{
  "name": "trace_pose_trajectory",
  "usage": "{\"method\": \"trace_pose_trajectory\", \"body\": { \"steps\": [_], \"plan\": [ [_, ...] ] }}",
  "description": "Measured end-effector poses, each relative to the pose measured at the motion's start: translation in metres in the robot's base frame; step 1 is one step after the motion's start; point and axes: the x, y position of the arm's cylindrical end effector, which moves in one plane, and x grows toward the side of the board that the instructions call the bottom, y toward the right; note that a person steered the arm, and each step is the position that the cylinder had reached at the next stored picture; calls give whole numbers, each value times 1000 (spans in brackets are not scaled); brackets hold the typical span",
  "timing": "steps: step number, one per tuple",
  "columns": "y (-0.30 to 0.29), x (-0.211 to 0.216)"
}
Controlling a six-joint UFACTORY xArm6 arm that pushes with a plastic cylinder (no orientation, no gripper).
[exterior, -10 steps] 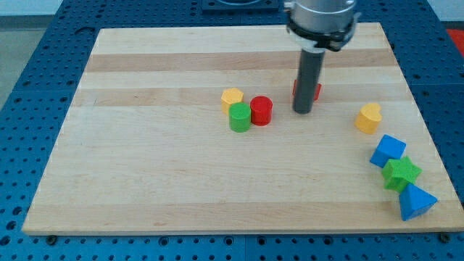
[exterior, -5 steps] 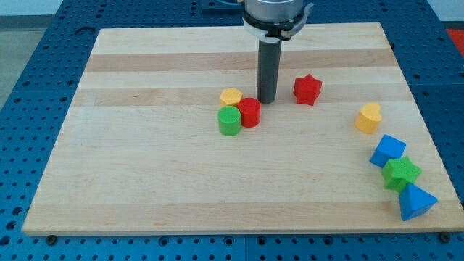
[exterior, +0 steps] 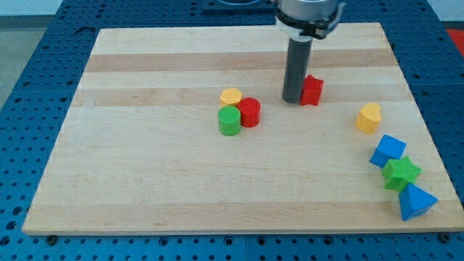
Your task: Push the red star towards the right center
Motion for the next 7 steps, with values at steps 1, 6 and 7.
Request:
{"method": "trace_pose_trajectory", "body": {
  "steps": [1,6,7],
  "plan": [
    [6,0],
    [45,19],
    [57,22]
  ]
}}
